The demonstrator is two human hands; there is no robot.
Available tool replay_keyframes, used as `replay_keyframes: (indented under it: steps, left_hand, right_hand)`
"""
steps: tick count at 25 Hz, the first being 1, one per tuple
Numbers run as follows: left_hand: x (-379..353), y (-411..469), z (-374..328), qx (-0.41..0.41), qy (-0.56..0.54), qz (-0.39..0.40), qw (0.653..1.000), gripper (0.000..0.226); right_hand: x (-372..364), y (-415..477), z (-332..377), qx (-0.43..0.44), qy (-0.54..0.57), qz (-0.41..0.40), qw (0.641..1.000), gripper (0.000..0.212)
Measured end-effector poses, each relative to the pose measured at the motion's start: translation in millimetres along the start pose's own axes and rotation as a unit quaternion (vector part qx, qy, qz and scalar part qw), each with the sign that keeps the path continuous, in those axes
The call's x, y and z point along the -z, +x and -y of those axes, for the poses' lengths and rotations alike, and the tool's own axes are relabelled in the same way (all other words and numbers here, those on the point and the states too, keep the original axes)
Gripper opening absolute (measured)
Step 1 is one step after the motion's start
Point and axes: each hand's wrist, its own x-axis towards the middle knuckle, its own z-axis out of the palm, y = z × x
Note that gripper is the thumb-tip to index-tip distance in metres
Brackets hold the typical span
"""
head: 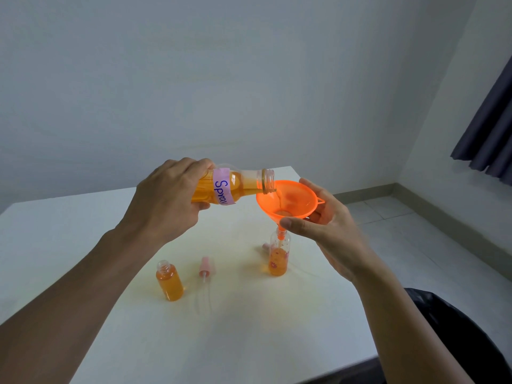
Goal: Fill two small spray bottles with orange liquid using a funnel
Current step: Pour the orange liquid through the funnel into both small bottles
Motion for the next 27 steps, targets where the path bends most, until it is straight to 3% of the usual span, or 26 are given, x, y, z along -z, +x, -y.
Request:
replay_keyframes:
  steps: [27]
  left_hand:
    - [2.1, 0.2, 2.7, -0.003, 0.008, 0.000, 1.000, 0.070]
  right_hand:
    - [0.6, 0.5, 1.3, -0.003, -0.003, -0.001, 1.000, 0.106]
